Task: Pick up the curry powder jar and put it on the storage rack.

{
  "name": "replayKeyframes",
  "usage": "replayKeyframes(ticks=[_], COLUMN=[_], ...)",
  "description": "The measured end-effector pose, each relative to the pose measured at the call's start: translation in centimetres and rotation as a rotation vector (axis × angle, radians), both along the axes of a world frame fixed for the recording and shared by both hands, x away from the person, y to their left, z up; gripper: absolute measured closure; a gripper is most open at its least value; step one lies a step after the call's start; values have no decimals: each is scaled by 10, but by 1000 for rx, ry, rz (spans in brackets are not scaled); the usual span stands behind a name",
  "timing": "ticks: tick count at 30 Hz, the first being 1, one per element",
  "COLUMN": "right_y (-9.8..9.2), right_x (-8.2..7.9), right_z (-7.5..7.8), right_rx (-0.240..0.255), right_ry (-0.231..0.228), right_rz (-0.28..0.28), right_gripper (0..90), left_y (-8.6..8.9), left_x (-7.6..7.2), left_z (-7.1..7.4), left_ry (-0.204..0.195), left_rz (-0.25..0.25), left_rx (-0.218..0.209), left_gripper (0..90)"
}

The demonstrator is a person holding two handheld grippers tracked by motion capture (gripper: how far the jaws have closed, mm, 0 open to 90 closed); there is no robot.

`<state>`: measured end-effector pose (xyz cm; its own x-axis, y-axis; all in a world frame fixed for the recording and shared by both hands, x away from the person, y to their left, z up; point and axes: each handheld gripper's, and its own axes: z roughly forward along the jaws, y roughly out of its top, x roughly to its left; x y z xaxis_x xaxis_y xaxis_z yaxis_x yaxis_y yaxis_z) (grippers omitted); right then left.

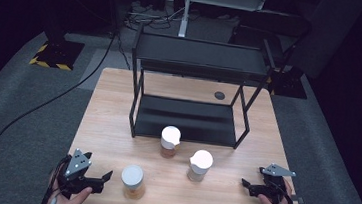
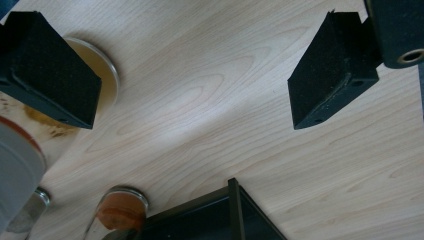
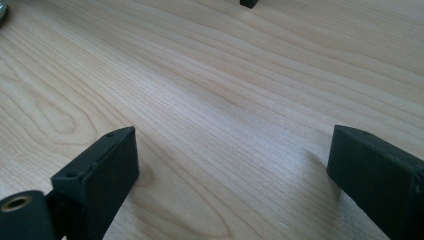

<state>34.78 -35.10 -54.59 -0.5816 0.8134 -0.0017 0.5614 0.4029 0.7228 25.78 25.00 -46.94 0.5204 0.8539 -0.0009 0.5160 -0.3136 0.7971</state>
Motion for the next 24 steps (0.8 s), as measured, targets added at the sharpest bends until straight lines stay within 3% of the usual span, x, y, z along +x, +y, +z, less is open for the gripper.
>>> replayKeyframes(ticks=[15, 24], right_y=[0, 0], right_x=[0, 0], right_z=[0, 0], right_rx=[1, 1], right_ry=[0, 0], right_rz=[2, 2], right_gripper=[64, 64], left_y=[-20, -32], left_x=[-11, -20], left_z=[28, 46], left_ry=[-15, -26], left_rz=[-27, -48], left_rx=[2, -20], left_gripper=[65, 63])
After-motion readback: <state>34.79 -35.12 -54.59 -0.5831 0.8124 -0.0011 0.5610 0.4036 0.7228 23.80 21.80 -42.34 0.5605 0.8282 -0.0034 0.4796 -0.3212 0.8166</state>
